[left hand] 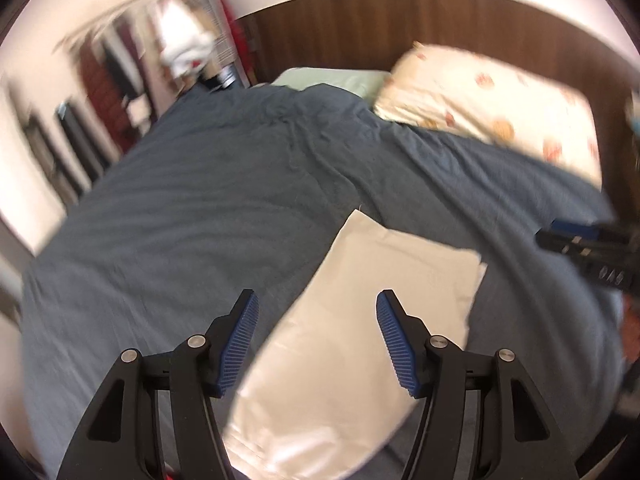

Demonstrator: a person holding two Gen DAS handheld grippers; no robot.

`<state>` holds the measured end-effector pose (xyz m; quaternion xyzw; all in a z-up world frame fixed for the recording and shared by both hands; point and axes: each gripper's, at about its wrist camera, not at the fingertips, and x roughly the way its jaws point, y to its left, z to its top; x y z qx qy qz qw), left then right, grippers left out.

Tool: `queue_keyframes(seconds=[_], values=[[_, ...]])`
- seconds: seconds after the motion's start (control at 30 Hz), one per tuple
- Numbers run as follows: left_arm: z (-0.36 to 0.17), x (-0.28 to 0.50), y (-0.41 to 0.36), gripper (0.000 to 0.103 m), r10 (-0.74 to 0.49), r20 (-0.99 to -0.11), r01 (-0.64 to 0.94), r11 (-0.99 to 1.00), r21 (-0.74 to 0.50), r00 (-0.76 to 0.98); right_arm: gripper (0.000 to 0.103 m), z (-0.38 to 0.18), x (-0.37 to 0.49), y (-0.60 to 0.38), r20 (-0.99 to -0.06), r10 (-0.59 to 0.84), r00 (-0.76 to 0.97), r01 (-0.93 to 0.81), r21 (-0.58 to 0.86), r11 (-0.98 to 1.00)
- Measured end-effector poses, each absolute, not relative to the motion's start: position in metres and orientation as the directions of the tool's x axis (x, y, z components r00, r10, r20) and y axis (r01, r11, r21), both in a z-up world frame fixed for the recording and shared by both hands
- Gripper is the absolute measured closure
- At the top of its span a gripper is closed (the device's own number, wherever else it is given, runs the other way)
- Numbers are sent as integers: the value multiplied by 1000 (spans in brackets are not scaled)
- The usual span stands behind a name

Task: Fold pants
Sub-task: 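Open both grippers and smooth the folded beige shorts flat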

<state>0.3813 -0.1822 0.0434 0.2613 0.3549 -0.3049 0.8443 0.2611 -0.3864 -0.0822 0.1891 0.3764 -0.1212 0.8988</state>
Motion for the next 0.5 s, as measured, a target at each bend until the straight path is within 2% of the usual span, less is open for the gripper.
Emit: queue_keyframes(seconds=[0.1, 0.37, 0.5], values=[[29, 391, -201, 43, -325, -769, 734, 627, 261, 551, 61, -99, 259, -394, -732, -57, 679, 390, 294, 873], [-17, 462, -244, 43, -357, -819, 761, 632, 143, 450, 66, -141, 282, -415, -747, -31, 664, 454, 370, 810], [-42, 484, -277, 43, -358, -840, 803, 580, 141, 406, 71, -167, 293, -421, -761, -12, 649, 513, 426, 745]])
